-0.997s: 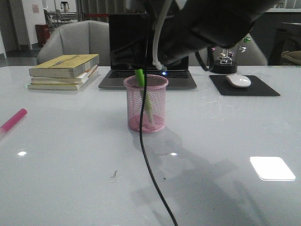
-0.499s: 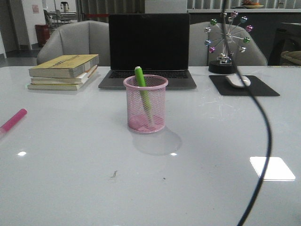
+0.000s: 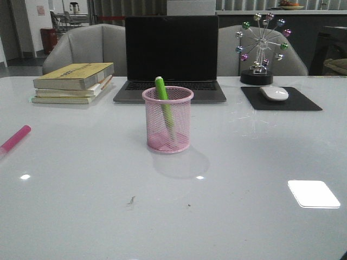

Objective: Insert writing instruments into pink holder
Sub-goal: 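Withdraw the right gripper away from the holder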

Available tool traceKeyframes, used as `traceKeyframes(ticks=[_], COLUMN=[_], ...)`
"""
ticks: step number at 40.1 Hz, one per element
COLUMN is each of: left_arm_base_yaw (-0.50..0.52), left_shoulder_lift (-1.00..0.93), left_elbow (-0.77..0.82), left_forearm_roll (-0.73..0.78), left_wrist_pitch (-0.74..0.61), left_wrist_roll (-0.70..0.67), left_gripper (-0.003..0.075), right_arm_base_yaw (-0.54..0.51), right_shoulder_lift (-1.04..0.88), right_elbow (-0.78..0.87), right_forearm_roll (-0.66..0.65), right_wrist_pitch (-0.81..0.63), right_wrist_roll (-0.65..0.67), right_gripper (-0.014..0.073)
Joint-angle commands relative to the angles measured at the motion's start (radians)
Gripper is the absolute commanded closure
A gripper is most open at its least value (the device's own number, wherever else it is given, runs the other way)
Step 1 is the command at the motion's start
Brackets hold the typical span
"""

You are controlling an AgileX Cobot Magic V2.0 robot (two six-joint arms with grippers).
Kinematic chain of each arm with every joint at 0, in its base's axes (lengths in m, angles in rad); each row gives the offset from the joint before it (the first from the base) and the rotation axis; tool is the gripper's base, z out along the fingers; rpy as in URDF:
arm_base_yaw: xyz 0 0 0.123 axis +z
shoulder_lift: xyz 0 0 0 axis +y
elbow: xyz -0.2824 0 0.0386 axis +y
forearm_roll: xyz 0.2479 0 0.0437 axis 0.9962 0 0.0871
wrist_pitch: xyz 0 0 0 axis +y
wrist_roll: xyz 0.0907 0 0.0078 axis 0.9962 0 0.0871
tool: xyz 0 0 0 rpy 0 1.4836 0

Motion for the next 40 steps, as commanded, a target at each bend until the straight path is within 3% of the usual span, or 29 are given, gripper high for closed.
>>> traceKeyframes(ticks=[1, 12, 18, 26, 33, 40], left_arm_base_yaw=[-0.005, -0.005, -0.005, -0.005, -0.005, -0.005], left_shoulder_lift=[-0.007, -0.007, -0.007, -0.007, -0.007, 0.066], left_elbow=[-0.035, -0.035, -0.035, -0.035, -0.045, -0.179], left_forearm_roll=[-0.006, -0.006, -0.006, -0.006, 0.005, 0.025], left_wrist_pitch=[-0.090, -0.090, -0.090, -0.090, -0.135, 0.004], left_wrist_roll=[-0.003, -0.003, -0.003, -0.003, -0.003, -0.003], left_gripper=[0.0496, 0.0496, 0.0496, 0.0496, 0.0491, 0.0428], right_arm_base_yaw=[-0.054, -0.057, -0.025, 0.068, 0.076, 0.076], right_shoulder_lift=[-0.091, -0.274, -0.323, -0.324, -0.324, -0.324], right_elbow=[0.061, 0.419, 0.529, 0.553, 0.552, 0.552], right_forearm_roll=[0.009, 0.027, 0.045, 0.044, 0.045, 0.045], right_wrist_pitch=[-0.025, -0.131, -0.176, -0.221, -0.271, -0.258], right_wrist_roll=[0.039, 0.040, 0.040, 0.028, 0.028, 0.028], right_gripper=[0.0256, 0.0256, 0.0256, 0.0256, 0.0256, 0.0256])
